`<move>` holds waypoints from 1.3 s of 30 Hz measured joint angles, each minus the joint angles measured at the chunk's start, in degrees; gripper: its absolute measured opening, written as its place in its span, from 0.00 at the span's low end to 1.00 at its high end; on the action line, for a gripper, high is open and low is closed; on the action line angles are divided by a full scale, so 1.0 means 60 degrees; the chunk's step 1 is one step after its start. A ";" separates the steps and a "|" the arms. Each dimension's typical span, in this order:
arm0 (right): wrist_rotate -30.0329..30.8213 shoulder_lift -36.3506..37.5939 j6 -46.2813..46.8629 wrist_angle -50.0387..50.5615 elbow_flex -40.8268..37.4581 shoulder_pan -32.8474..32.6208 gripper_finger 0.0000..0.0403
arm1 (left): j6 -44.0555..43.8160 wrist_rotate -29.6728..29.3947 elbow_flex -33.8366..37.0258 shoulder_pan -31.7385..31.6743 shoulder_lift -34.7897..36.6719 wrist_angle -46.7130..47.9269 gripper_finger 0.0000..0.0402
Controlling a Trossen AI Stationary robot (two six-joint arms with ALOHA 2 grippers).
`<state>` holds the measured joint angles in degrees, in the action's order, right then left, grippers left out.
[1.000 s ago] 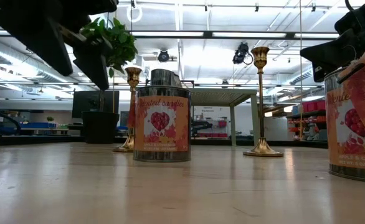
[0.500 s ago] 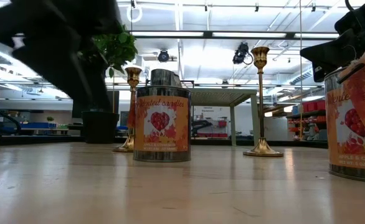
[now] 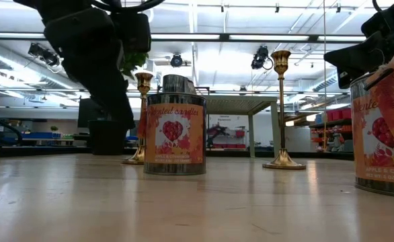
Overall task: Pick & Place candle stick holders
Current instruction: Put the top silver scented candle on the shelf
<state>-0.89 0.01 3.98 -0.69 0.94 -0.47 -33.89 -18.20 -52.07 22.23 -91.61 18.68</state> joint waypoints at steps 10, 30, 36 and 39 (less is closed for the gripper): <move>0.0000 0.0000 -0.0002 0.0004 -0.0001 0.0000 0.01 | 0.0007 0.0001 -0.0006 -0.0306 0.0000 -0.0457 0.99; -0.0001 0.0000 0.0000 0.0007 -0.0001 0.0001 0.01 | 0.2106 -0.0019 -0.0022 -0.0366 0.0004 -0.1522 0.99; 0.0000 0.0000 0.0001 0.0010 0.0001 0.0001 0.01 | 0.2403 -0.0020 -0.0022 -0.0366 -0.0042 -0.1877 0.99; -0.0003 0.0000 -0.0002 0.0011 -0.0001 0.0000 0.01 | 0.2495 0.0047 -0.0025 -0.0367 -0.0193 -0.2133 0.99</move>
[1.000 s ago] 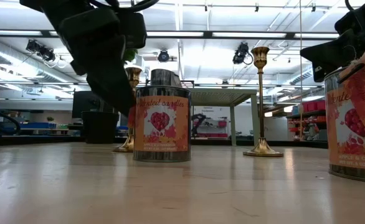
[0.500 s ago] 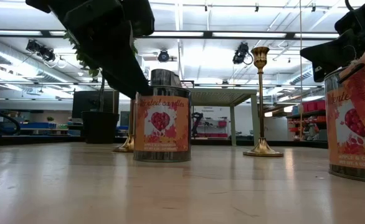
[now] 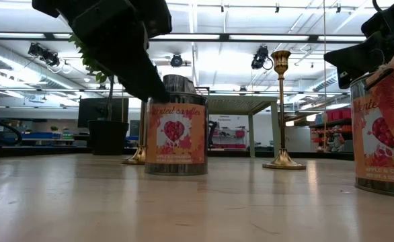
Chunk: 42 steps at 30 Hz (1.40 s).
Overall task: Pick & Place candle stick holders
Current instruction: Put the top silver scented candle on the shelf
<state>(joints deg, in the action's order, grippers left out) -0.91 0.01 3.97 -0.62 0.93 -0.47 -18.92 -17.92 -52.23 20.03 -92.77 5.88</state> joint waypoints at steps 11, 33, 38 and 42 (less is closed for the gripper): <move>0.0001 0.0000 0.0002 -0.0007 0.0000 0.0000 0.01 | 0.0115 0.0046 0.0000 -0.0278 -0.0579 -0.0851 0.99; 0.0001 0.0000 0.0000 -0.0009 0.0001 0.0000 0.01 | 0.0116 -0.0010 0.0000 -0.0374 -0.0736 -0.1298 0.99; 0.0003 0.0000 0.0003 -0.0011 0.0004 0.0003 0.01 | 0.0062 0.0050 0.0000 -0.0374 -0.0736 -0.1302 0.94; 0.0001 0.0000 0.0002 -0.0009 0.0003 0.0003 0.01 | 0.0062 0.0217 0.0000 -0.0374 -0.0736 -0.1320 0.90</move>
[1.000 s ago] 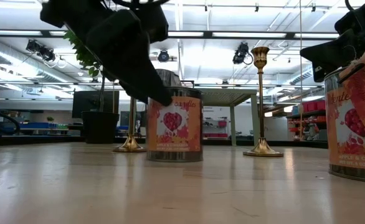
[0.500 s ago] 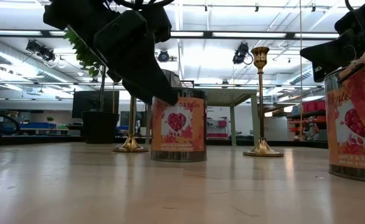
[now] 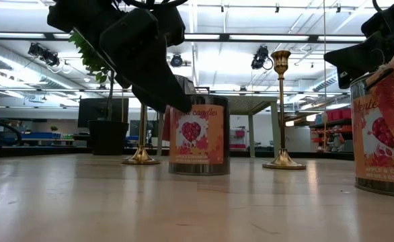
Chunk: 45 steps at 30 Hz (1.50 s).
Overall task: Pick & Place candle stick holders
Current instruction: Put the top silver scented candle on the shelf
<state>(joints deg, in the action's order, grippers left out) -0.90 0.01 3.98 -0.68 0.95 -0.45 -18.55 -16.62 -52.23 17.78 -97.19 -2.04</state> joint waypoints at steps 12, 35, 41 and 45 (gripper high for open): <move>0.0000 0.0000 0.0002 -0.0002 -0.0002 -0.0003 0.01 | -0.0031 -0.0095 0.0000 0.0004 0.0000 0.0004 0.85; 0.0003 0.0000 0.0002 0.0001 -0.0002 -0.0001 0.01 | -0.0047 0.0251 -0.1260 0.0018 0.0015 0.2306 0.99; 0.0003 0.0000 0.0001 -0.0001 0.0001 0.0001 0.01 | -0.0034 0.0242 -0.1723 0.0015 0.0015 0.3097 1.00; 0.0001 0.0000 0.0000 0.0000 -0.0003 -0.0002 0.01 | 0.0091 0.0226 -0.2089 0.0011 0.0015 0.3784 1.00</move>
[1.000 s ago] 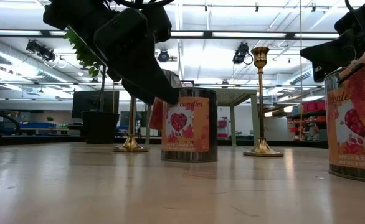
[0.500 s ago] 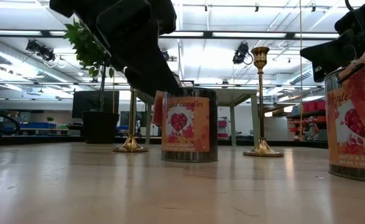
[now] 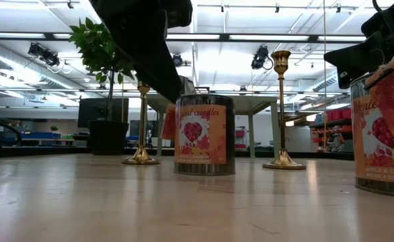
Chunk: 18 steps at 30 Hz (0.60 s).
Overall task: Pick & Place candle stick holders
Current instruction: Put the top silver scented candle on the shelf
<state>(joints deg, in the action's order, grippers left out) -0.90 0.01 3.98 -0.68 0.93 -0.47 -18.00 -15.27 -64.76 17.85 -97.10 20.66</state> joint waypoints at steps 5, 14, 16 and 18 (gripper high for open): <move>0.0001 0.0000 -0.0001 0.0001 0.0001 0.0003 0.01 | 0.0228 -0.0018 -0.0539 -0.0006 0.0000 0.0753 1.00; 0.0002 0.0000 -0.0002 -0.0002 0.0000 0.0000 0.01 | 0.0633 -0.0008 -0.1651 -0.0143 0.0000 0.1428 1.00; -0.0001 0.0000 0.0000 -0.0002 0.0000 0.0000 0.01 | 0.0739 0.0007 -0.1905 -0.0241 0.0000 0.1616 1.00; 0.0002 0.0000 -0.0002 0.0002 0.0003 0.0003 0.01 | 0.0886 0.0093 -0.2146 -0.0358 0.0000 0.1654 1.00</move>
<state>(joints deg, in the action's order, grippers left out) -0.89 0.01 3.97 -0.67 0.95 -0.45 -12.69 -14.71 -77.63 15.70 -97.10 30.59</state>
